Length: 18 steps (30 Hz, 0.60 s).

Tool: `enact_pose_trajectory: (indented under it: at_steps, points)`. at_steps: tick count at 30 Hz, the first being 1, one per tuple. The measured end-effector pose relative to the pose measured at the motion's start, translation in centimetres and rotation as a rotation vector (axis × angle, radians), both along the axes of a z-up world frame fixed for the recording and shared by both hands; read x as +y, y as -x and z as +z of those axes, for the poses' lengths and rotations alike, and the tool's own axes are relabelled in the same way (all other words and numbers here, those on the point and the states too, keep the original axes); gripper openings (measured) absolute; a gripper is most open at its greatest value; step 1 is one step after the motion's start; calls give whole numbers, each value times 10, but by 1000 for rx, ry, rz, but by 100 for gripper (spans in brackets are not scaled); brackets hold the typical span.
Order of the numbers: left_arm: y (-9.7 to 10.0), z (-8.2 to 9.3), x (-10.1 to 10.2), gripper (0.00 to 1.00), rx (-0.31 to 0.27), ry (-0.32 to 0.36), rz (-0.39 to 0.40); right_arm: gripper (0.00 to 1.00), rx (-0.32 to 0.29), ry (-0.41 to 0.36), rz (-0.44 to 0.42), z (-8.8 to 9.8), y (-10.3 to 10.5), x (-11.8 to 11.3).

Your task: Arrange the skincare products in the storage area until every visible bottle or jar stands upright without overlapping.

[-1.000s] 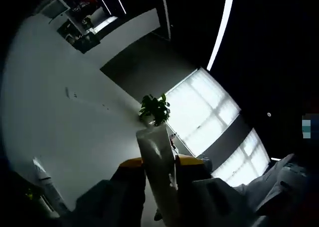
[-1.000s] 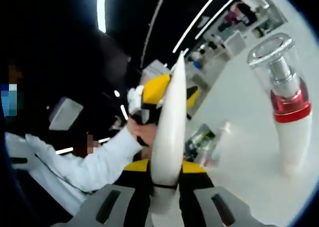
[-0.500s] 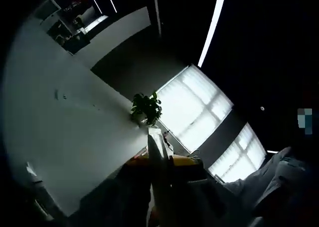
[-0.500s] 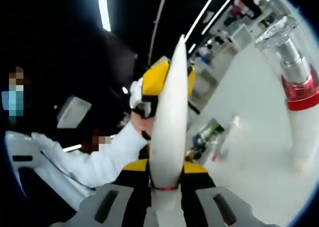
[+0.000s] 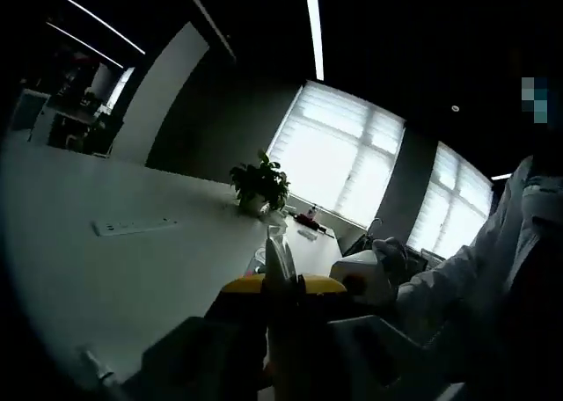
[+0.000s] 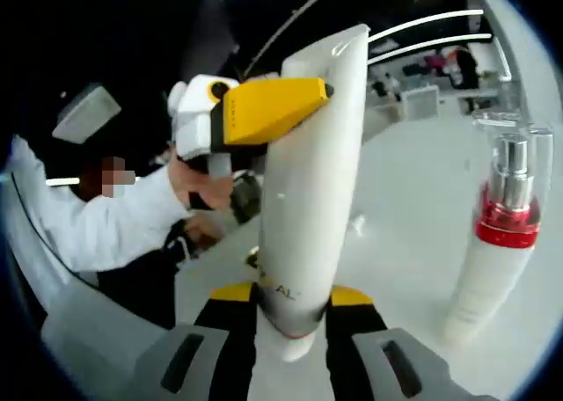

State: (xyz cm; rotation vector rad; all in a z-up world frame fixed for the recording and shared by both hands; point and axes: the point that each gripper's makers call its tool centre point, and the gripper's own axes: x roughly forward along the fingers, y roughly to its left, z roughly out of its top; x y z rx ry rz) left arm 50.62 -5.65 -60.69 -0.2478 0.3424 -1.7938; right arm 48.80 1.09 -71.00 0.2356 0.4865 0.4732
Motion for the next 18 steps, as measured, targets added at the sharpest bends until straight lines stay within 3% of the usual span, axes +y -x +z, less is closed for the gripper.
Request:
enact_pose_trajectory:
  at_steps: [3, 5, 10, 14, 18]
  points:
    - [6, -4, -2, 9, -39, 3, -3, 24, -2, 74, -30, -7, -1, -6]
    - [8, -10, -4, 9, -97, 3, 0, 25, 1, 133, -61, -13, -2, -12]
    - [9, -21, -4, 9, -151, -11, 30, 26, -14, 277, -130, -25, -6, -23]
    - [14, -27, -3, 9, -255, -36, 17, 26, -21, 332, -190, -31, -12, -25]
    - [14, -34, 0, 9, -284, -65, 9, 26, -11, 376, -225, -38, -18, -28]
